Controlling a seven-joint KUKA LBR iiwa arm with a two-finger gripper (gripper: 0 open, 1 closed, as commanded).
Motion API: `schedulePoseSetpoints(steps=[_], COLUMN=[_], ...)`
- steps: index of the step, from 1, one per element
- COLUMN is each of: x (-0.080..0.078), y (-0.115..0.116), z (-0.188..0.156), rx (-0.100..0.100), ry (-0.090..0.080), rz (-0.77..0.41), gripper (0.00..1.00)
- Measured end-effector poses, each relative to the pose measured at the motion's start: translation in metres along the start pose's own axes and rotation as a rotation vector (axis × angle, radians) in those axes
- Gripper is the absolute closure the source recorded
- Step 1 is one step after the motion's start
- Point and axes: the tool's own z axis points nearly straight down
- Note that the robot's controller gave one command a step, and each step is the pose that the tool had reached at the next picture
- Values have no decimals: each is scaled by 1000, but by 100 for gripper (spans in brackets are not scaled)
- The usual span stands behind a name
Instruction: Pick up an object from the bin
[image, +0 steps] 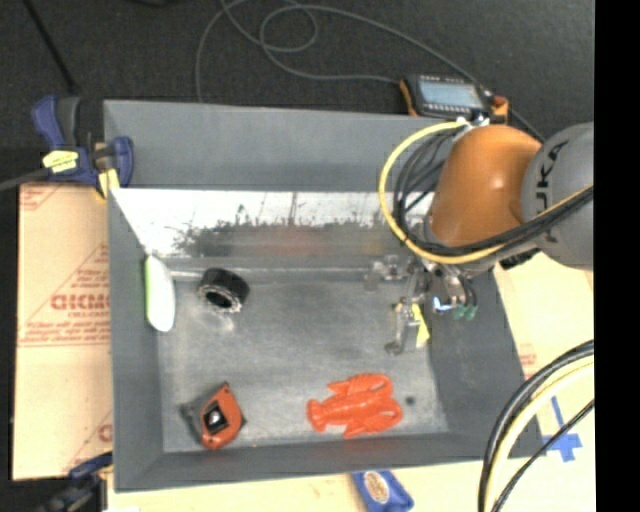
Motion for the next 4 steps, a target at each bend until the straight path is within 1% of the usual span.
schedulePoseSetpoints(steps=[1,2,3,4], x=[87,63,91,98], y=[11,45,47,46], z=[7,35,92,98], rx=[-4,-1,-4,2], ry=[6,1,2,-26], rz=[56,-158,2,-46], gripper=[0,0,0,100])
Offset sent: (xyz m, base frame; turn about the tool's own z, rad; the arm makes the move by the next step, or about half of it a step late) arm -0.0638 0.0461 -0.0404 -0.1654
